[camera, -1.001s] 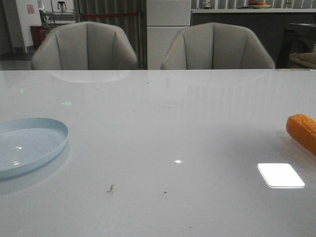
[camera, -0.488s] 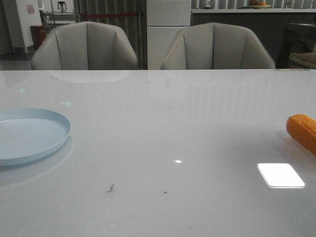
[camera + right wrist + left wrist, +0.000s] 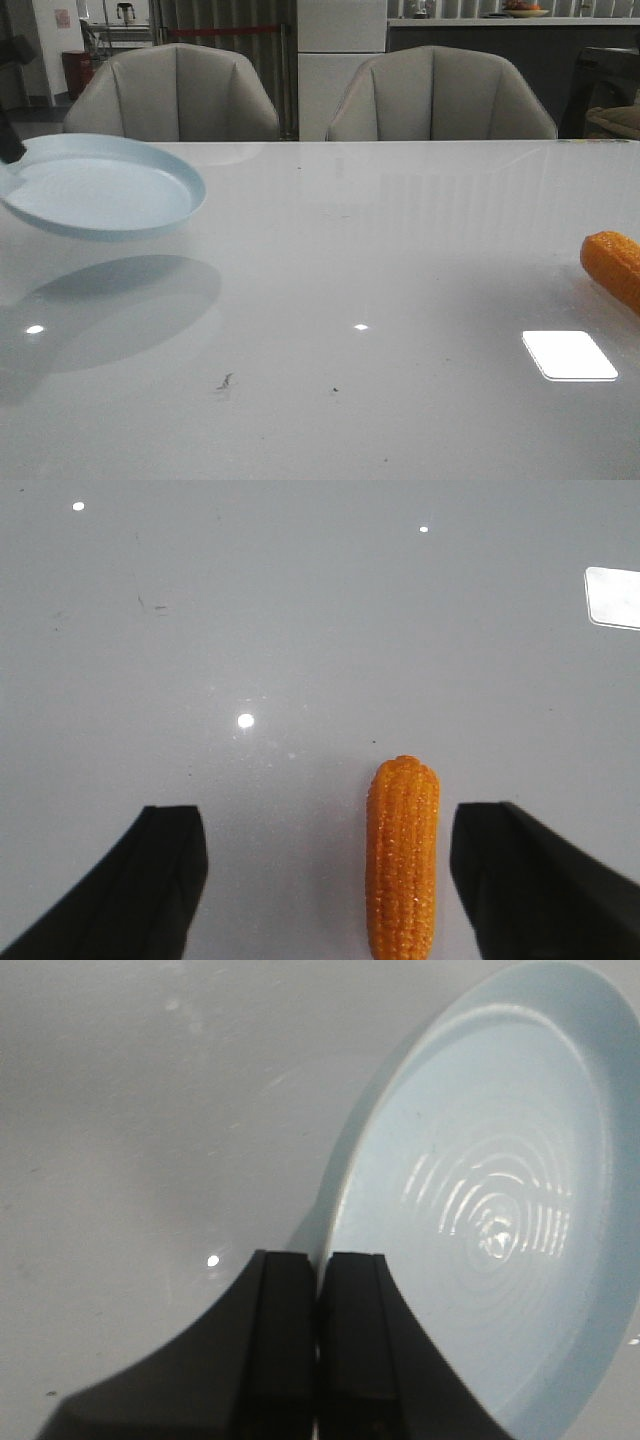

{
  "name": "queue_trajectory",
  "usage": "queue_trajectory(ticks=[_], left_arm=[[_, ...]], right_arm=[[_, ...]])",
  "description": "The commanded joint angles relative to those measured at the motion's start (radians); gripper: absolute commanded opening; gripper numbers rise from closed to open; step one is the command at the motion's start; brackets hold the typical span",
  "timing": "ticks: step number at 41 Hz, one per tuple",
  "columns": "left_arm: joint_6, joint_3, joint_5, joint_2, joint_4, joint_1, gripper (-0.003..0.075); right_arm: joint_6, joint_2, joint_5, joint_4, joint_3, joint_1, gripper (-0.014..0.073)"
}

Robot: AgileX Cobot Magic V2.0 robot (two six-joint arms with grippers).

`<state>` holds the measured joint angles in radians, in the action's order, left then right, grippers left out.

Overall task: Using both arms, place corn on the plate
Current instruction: 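Hook the plate rim with the left gripper and drag it toward the table center, then release the plate and lift the left gripper away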

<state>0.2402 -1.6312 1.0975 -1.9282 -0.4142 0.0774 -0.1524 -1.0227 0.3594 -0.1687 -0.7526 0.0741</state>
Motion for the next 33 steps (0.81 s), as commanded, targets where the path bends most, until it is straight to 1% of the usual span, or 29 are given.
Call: queue_trajectory(ticks=[1,7,13,18,24,29,33], left_arm=[[0.019,-0.068,0.018,0.053,-0.114,-0.046,0.0089],[0.019,-0.096,0.019,0.053,-0.150,-0.149,0.0089],[0.017,-0.096,-0.040,0.051,-0.150,-0.264,0.0089],[-0.027,-0.096,-0.085,0.039,-0.135,-0.344,0.0089],[-0.037,-0.096,-0.065,-0.012,-0.130,-0.395,0.0089],[-0.037,-0.096,-0.028,-0.078,-0.120,-0.419,0.0089],[-0.037,-0.096,-0.023,-0.124,-0.115,-0.426,0.0089]], right_arm=[[-0.004,0.010,-0.068,-0.005,-0.036,0.001,0.0607],[-0.004,0.010,-0.069,-0.005,-0.036,0.001,0.0607],[-0.004,0.010,-0.069,-0.006,-0.036,0.001,0.0607],[-0.004,0.010,-0.068,-0.006,-0.036,0.001,0.0607],[-0.004,0.010,-0.068,-0.006,-0.036,0.001,0.0607],[-0.004,0.010,-0.068,-0.006,-0.036,0.001,0.0607],[-0.004,0.010,-0.066,-0.006,-0.036,0.001,0.0607]])
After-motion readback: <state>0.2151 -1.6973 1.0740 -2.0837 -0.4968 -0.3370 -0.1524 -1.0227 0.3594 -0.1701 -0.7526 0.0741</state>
